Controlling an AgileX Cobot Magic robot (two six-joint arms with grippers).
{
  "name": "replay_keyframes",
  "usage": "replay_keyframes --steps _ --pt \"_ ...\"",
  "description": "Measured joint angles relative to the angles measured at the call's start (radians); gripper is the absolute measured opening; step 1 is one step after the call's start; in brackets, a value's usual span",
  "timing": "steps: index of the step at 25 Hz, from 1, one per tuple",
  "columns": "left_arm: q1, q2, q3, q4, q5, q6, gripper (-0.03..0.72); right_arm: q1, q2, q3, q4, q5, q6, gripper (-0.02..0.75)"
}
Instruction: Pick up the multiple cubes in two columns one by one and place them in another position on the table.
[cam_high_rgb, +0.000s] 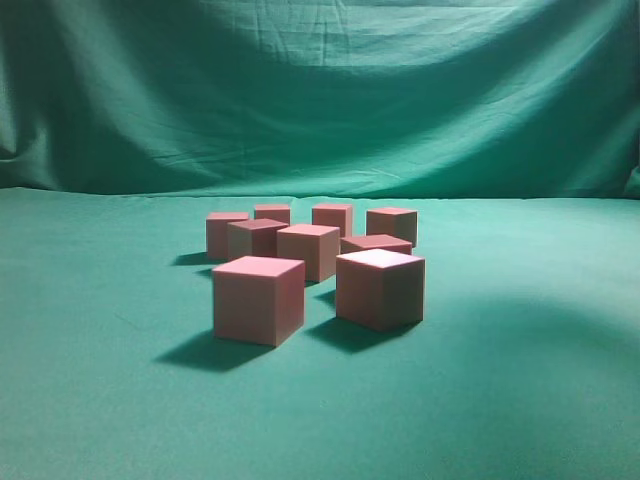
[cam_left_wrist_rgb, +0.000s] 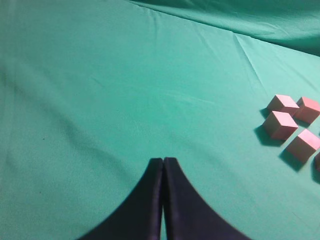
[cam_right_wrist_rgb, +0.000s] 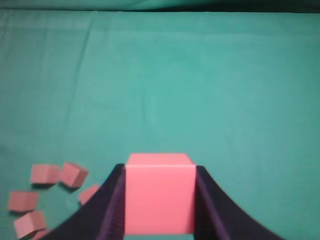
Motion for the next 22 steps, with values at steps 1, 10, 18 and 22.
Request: replay_keyframes --steps 1,10,18,22 --pt "0.0 0.0 0.0 0.0 0.0 0.0 0.0 0.018 -0.025 0.0 0.003 0.029 -0.003 0.262" --pt "0.0 0.0 0.0 0.0 0.0 0.0 0.0 0.243 -0.163 0.042 -0.058 0.102 -0.002 0.262" --pt "0.0 0.0 0.0 0.0 0.0 0.0 0.0 0.498 -0.227 0.255 -0.071 0.103 0.028 0.262" --pt "0.0 0.0 0.0 0.0 0.0 0.0 0.0 0.646 -0.227 0.358 -0.077 0.086 0.035 0.262"
